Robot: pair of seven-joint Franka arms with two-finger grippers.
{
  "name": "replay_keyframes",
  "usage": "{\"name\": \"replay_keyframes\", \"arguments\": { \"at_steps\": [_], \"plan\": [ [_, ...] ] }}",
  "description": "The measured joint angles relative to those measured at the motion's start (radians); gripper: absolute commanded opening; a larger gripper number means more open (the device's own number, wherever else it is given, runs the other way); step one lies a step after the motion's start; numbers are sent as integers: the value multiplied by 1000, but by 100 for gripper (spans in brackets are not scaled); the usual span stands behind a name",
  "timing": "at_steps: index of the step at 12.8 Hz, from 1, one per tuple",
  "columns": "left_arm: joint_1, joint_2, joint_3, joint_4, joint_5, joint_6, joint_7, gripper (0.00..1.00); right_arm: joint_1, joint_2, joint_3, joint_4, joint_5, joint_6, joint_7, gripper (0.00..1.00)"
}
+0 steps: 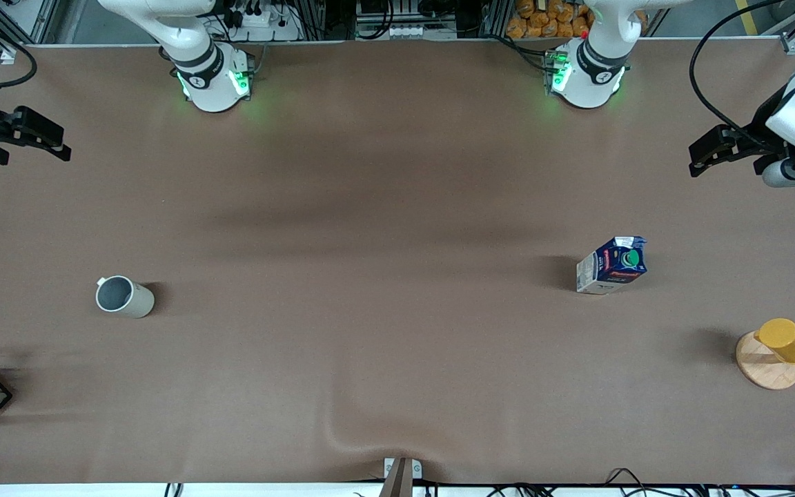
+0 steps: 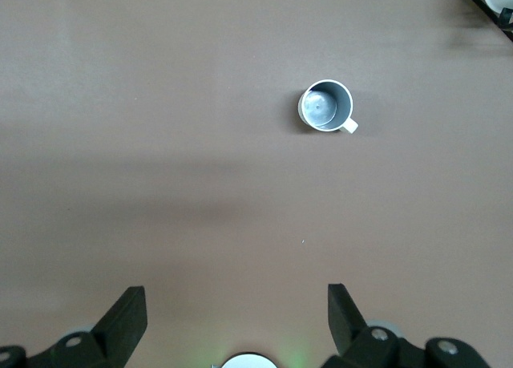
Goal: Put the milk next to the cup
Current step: 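Reach the left gripper to the milk carton while the right gripper reaches the mug, then grasp the milk carton with the left gripper while the right gripper grasps the mug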
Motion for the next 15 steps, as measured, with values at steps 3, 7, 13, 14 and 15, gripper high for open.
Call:
{"name": "replay_keyframes", "arguments": {
  "at_steps": [3,7,13,14,15],
  "plan": [
    [0,1,0,0,0,0,0,100,0,0,0,-3,0,-4,-9,100],
    [-6,76,-3,1,2,23,1,100,-1,33,-1,-20,0,17,-63,100],
    [-4,291,-7,-34,10,247,1,100,-18,328,-12,45,-4,171,-404,100],
    [-1,310,-7,-53,11,272,1,100,-31,388,-13,66,-5,216,-482,100],
    [-1,318,-7,-78,11,296,2,100,-48,440,-15,75,-5,270,-559,100]
  ]
}}
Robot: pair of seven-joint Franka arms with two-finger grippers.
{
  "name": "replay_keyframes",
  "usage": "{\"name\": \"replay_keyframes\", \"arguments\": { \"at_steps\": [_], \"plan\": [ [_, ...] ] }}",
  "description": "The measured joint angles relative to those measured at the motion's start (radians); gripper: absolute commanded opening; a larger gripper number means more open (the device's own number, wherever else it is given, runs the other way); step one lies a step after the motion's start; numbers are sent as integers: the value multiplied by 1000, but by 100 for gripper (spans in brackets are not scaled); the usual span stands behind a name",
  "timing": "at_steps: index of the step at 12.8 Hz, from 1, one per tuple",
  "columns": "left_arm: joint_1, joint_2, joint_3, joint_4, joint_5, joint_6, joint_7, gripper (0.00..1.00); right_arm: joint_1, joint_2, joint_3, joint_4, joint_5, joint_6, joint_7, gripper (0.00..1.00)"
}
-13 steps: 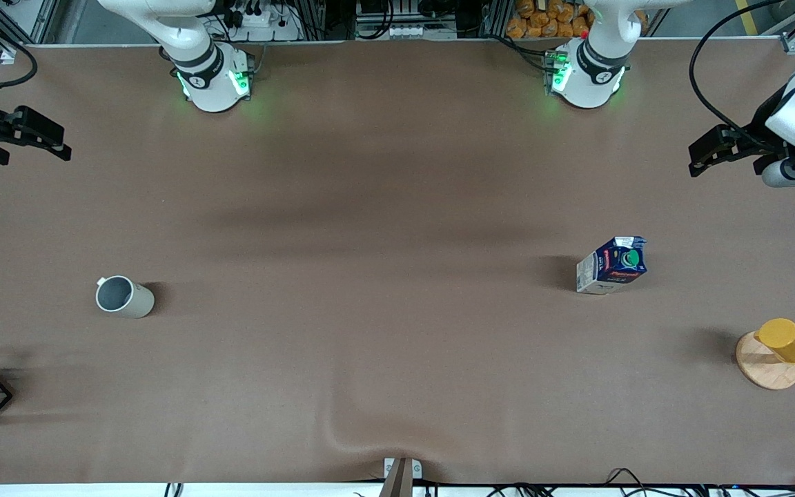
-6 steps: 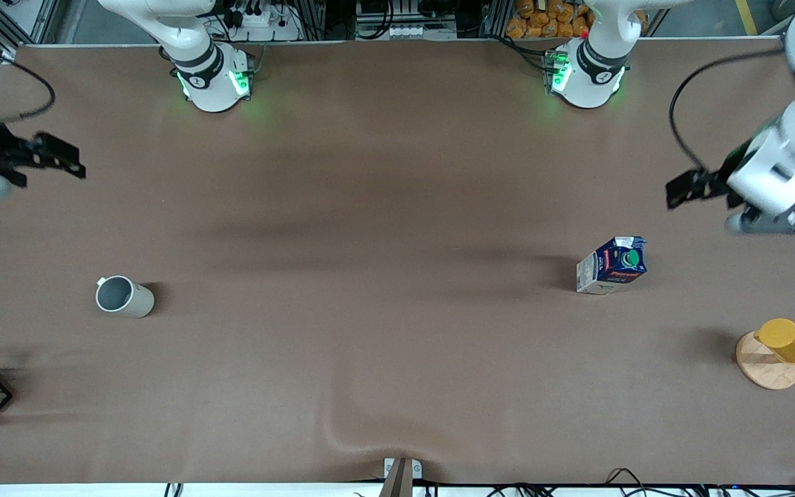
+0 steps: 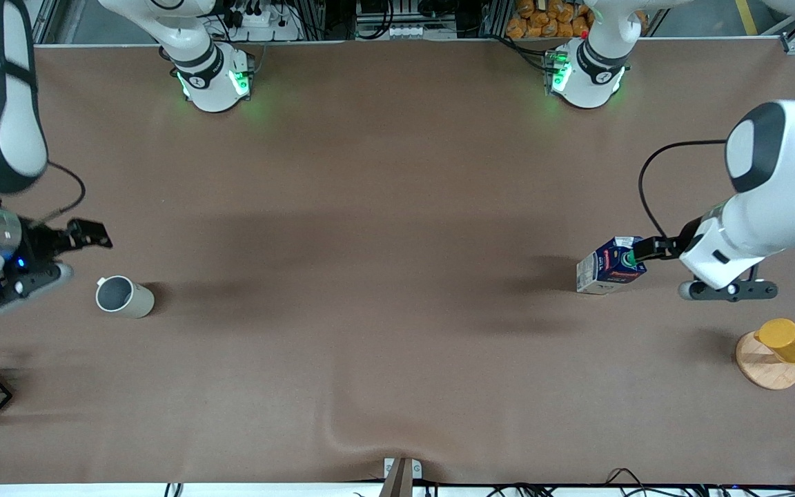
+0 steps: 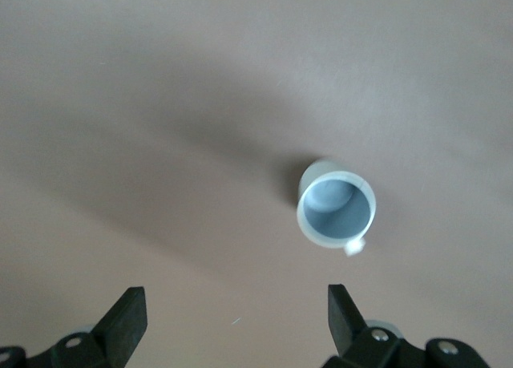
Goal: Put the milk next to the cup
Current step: 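Grasp the milk carton with the left gripper while the right gripper grasps the mug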
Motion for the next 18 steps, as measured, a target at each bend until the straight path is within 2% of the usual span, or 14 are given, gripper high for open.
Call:
{"name": "replay_keyframes", "arguments": {
  "at_steps": [2,4,10,11,12,13,14,16,18],
  "plan": [
    [-5,1,-2,-65,0,59,0,100,-54,99,-3,5,0,79,-136,100],
    [-7,1,-3,-113,0,88,0,100,-92,170,-4,5,0,90,-191,100],
    [-7,7,-3,-162,23,111,0,100,-76,239,8,3,-10,110,-195,100],
    [-7,10,-3,-166,23,114,0,100,-73,252,9,1,-17,113,-195,85],
    [-7,13,-3,-169,23,117,0,100,-73,267,9,-5,-19,117,-195,39],
    [-7,16,-3,-170,23,118,0,100,-73,278,8,-16,-20,128,-195,11],
    [-7,18,-3,-171,23,118,0,98,-73,287,7,-27,-20,142,-195,0],
    [-7,23,-3,-173,23,118,0,89,-74,291,5,-50,-21,171,-195,0],
    [-7,28,-3,-174,23,120,0,86,-74,290,6,-49,-21,179,-207,0]
  ]
}}
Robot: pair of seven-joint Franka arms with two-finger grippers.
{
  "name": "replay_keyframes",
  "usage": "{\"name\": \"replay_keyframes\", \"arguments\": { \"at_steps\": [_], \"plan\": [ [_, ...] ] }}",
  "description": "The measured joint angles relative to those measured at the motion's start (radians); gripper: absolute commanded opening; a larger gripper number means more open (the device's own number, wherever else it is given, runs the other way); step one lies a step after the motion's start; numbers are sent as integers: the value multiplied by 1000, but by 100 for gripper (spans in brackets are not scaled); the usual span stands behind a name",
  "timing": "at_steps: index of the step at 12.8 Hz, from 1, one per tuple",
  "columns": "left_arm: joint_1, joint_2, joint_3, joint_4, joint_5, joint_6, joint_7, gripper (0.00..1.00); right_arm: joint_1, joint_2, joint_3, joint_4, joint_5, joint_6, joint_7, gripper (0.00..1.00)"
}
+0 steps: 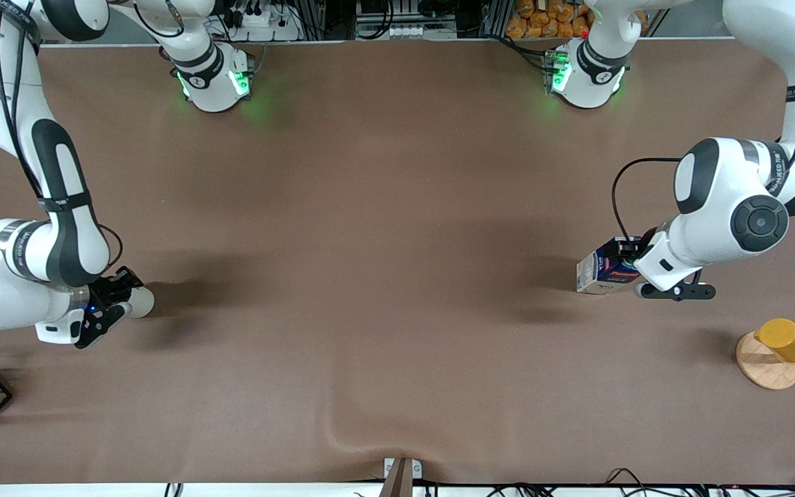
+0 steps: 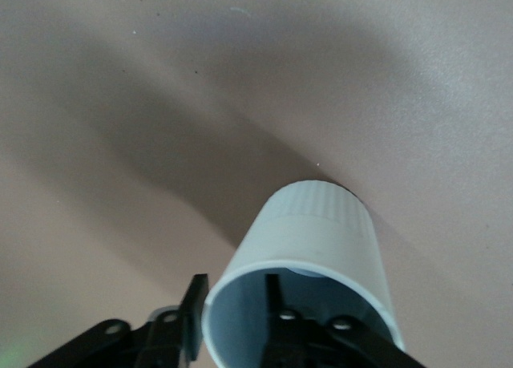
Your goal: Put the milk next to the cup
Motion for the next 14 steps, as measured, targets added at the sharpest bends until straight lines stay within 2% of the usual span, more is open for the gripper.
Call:
{"name": "replay_keyframes", "arguments": {
  "at_steps": [2,5,7,10,12,14],
  "plan": [
    [0,0,0,3,0,6,0,78,3,-9,1,16,-11,7,-27,0],
    [-1,0,0,7,0,9,0,75,9,-29,12,44,-11,8,-112,0],
    [-3,0,-1,8,0,11,0,67,31,-46,16,64,-10,8,-166,0],
    [-3,0,-1,9,1,23,0,58,98,-93,23,85,-9,3,-187,0],
    [-4,0,-1,11,1,29,0,49,150,-130,28,89,-4,-48,-187,0],
    [-4,0,-2,14,1,30,0,45,202,-145,29,88,36,-84,-176,0]
  ]
}}
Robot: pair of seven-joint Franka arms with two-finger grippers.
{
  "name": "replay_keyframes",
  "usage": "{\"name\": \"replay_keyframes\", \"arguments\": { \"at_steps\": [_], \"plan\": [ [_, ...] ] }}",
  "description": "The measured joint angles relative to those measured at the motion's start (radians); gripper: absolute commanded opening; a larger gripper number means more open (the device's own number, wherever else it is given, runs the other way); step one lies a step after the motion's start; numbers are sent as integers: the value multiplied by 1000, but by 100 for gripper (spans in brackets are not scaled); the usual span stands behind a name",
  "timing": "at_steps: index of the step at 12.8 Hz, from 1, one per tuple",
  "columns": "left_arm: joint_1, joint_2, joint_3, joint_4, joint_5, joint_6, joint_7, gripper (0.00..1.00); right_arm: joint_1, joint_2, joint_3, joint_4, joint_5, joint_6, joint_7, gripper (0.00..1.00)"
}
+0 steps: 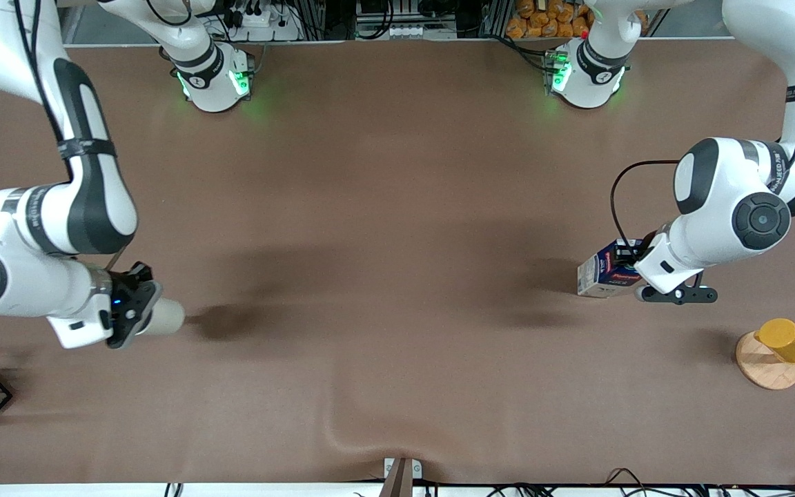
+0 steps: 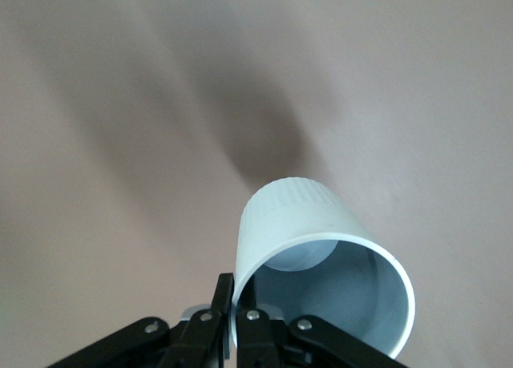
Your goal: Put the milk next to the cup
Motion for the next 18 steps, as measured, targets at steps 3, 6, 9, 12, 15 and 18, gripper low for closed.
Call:
{"name": "replay_keyframes", "arguments": {
  "at_steps": [3,6,9,12,15,18],
  "plan": [
    [0,0,0,3,0,0,0,42,103,1,3,-4,47,-1,89,0],
    [0,-1,-1,6,0,0,0,42,250,3,5,-5,56,18,246,0],
    [0,-18,-8,13,0,-9,0,43,372,8,4,-7,57,97,304,0],
    [0,-64,-19,20,0,-46,0,43,447,24,3,-14,59,185,352,0],
    [0,-110,-42,46,0,-109,0,43,539,71,3,-25,58,294,452,0],
    [0,-136,-67,99,0,-167,0,43,610,133,1,-27,57,367,534,65]
  ]
}}
